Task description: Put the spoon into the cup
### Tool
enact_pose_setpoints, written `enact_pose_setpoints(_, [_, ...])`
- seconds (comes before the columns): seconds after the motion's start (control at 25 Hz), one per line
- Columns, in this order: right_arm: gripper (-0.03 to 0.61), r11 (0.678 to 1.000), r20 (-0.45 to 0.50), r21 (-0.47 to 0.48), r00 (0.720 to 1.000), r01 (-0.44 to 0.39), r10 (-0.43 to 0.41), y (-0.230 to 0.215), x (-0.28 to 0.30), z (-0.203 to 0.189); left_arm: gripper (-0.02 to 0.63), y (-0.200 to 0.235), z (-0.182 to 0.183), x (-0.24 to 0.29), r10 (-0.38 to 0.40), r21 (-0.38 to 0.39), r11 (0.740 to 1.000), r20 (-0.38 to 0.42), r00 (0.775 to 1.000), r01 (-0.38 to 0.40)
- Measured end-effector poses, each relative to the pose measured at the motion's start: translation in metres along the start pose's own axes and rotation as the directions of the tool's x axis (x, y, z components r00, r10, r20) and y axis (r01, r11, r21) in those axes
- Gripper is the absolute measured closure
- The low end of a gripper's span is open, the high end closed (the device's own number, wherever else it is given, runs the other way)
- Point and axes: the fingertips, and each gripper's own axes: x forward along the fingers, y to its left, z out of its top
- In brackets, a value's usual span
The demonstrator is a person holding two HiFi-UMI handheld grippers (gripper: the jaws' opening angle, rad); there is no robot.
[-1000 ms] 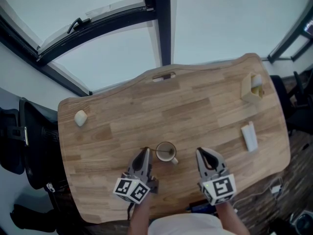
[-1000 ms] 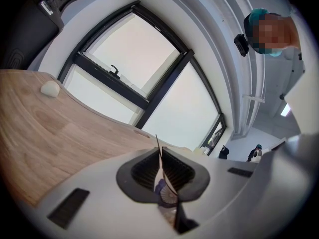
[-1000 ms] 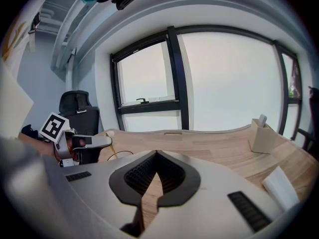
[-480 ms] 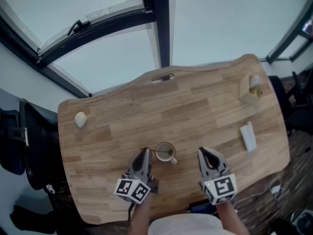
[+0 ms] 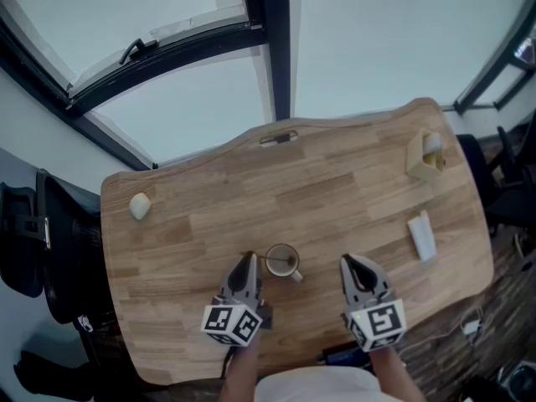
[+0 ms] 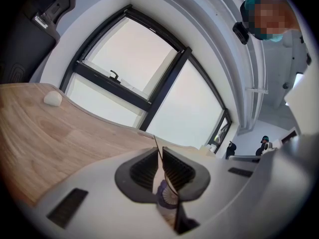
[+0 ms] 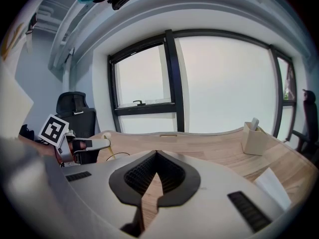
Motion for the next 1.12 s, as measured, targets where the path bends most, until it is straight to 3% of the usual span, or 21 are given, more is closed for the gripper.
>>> enact_pose_setpoints(0.28, [0.581, 1.0, 0.025, -0.001, 1.0, 0.007, -0.007, 0.002, -0.006, 0.007, 0.557, -0.002, -0.003, -0.001, 0.021, 0.029, 0.999, -0.026, 0.999, -0.021])
enact_pose_setpoints(0.72, [0.581, 1.0, 0.067, 0.001, 0.997, 0.023, -0.023, 0.007, -0.021, 0.017, 0.557, 0.006, 0.0, -0.021, 0.076, 0.05, 0.996, -0.015, 0.997, -0.075])
enact_pose_setpoints(1.12, [0.581, 1.0, 0.106, 0.011, 0.994, 0.0, -0.001, 0.027, -0.04, 0.022, 0.587, -0.022, 0.018, -0.052, 0.043, 0.187, 0.981, 0.03, 0.999, -0.048])
